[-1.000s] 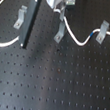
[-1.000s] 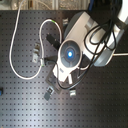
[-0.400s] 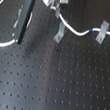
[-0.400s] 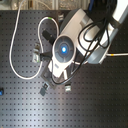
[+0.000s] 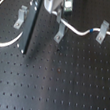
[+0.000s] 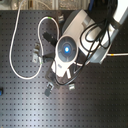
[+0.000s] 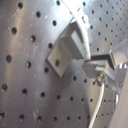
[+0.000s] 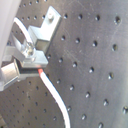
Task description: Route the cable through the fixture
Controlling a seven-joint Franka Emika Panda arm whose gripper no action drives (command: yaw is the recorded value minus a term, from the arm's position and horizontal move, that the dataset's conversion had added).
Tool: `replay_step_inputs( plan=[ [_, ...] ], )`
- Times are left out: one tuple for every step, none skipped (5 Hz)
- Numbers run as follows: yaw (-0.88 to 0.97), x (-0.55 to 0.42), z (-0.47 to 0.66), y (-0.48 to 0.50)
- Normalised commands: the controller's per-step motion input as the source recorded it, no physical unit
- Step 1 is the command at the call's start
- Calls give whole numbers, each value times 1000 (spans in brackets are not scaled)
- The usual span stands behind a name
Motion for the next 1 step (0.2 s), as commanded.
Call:
replay_step_inputs(
  plan=[
    [0, -506, 37, -88]
  ],
)
